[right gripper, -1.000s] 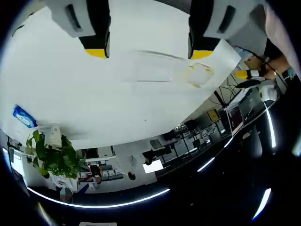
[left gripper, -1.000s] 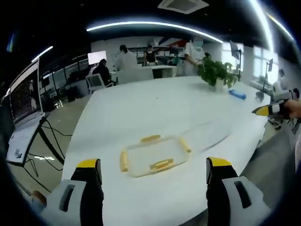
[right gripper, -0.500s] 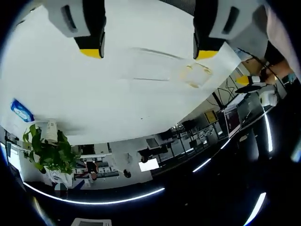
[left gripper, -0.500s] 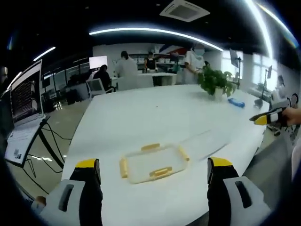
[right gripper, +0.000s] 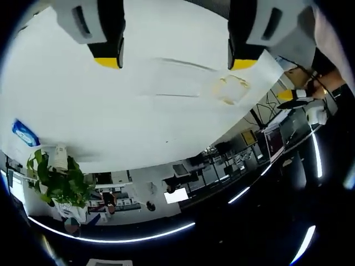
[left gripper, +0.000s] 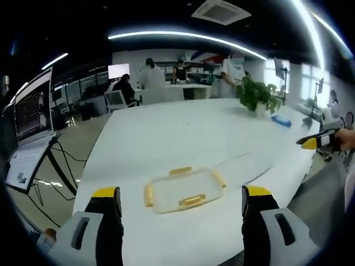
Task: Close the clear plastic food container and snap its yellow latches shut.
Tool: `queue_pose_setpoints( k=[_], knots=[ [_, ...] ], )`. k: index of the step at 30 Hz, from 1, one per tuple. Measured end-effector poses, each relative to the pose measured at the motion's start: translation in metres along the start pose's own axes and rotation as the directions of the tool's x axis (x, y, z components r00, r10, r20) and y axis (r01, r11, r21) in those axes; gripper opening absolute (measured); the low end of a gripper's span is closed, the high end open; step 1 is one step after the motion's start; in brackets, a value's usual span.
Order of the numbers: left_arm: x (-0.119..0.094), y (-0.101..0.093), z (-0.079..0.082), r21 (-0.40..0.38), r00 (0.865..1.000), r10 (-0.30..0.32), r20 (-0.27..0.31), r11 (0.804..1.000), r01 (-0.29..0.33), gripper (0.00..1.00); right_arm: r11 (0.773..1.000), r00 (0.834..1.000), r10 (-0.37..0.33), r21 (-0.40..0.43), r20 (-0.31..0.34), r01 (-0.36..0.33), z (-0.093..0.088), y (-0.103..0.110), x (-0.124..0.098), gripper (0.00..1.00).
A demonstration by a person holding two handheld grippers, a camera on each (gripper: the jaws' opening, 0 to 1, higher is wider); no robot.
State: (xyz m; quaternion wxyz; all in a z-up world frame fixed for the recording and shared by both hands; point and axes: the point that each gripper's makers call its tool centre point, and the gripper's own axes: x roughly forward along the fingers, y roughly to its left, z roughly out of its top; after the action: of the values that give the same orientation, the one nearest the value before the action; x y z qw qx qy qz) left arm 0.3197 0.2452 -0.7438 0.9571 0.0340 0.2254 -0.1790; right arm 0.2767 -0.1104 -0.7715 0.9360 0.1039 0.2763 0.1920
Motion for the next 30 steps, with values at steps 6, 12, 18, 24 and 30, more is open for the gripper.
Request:
queue_pose_setpoints(
  k=[6, 12, 18, 24, 30],
  knots=[
    [-0.0006, 0.0009, -0.0015, -0.005, 1.000, 0.000, -0.004, 1.000, 0.000, 0.88, 1.000, 1.000, 0.007, 0.002, -0.014, -0.007, -0.0037, 0.0017, 0.0015, 0.76],
    [-0.0008, 0.0005, -0.0047, -0.005, 1.000, -0.007, -0.012, 1.000, 0.007, 0.86, 1.000, 1.000, 0.005, 0.008, -0.029, -0.005, -0.0067, 0.0011, 0.0021, 0.76],
    [0.0000, -0.0014, -0.0062, -0.004, 1.000, -0.013, -0.018, 1.000, 0.012, 0.86, 1.000, 1.000, 0.006, 0.007, -0.030, -0.006, -0.0066, 0.0015, 0.0026, 0.76],
    [0.0005, -0.0049, -0.0057, -0.018, 1.000, -0.023, -0.016, 1.000, 0.023, 0.85, 1.000, 0.999, 0.008, 0.007, -0.037, -0.008, -0.0081, 0.0024, 0.0030, 0.75],
    [-0.0006, -0.0065, -0.0082, -0.016, 0.999, -0.025, -0.026, 1.000, 0.025, 0.84, 1.000, 0.999, 0.008, 0.008, -0.043, -0.008, -0.0098, 0.0032, 0.0034, 0.75]
  ],
)
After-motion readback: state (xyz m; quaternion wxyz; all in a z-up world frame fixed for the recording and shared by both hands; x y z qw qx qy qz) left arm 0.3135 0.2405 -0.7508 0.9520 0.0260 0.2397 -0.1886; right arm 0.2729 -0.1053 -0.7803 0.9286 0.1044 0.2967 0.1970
